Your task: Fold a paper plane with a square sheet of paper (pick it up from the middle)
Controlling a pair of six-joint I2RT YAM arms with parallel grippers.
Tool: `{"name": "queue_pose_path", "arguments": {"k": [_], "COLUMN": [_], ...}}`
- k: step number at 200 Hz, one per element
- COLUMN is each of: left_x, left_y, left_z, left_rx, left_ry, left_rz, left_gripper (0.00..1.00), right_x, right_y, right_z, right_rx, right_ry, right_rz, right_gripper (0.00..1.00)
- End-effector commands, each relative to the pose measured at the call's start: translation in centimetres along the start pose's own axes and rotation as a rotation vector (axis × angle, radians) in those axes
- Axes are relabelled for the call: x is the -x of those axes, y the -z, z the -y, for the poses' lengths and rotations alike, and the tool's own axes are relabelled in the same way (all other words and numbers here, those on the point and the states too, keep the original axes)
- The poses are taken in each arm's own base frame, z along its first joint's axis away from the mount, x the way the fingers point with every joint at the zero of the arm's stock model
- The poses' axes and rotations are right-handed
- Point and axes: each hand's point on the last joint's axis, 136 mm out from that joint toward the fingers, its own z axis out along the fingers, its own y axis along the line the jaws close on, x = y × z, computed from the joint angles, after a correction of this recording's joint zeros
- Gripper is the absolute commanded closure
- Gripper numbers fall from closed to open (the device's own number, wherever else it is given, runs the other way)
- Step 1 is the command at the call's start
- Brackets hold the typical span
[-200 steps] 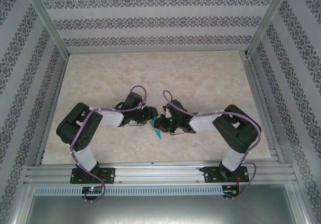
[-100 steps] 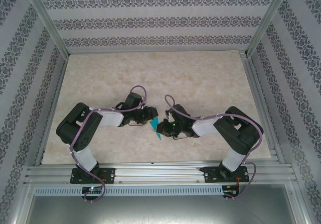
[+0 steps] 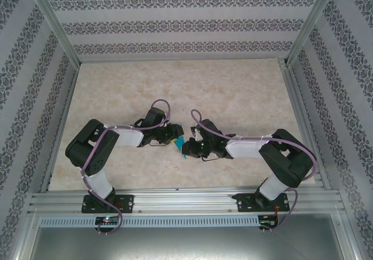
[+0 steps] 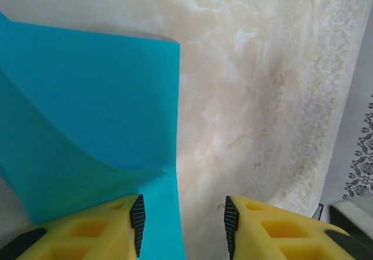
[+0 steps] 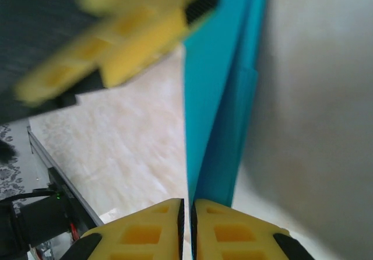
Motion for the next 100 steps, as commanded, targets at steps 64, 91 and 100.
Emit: {"name": "queue_pose_path", "arguments": {"k": [64,91,100], "left_x": [-2.3,-2.4,-2.4], "left_y": [-1.7,-1.7,-1.6], "left_z": [-4.7,-4.6,-4.5], "left_rx": [0.132,0.128,0.125], "left_ry": [0.047,0.045,0.044], "left_rz": [-0.068,-0.072,-0.073], "left_gripper": [0.56,0.56,0.56], "right_x": [2.1,1.8,1.7], "right_y": [-0.9,-1.7,-1.9], "right_z": [-2.5,-1.4,-0.9], "right_rx": [0.025,0.023,0.014], "right_ry": [0.034,-0.021,-0.034], "right_rz": [0.071,0.066,0.067], "right_gripper": [0.87,0.87,0.87]}}
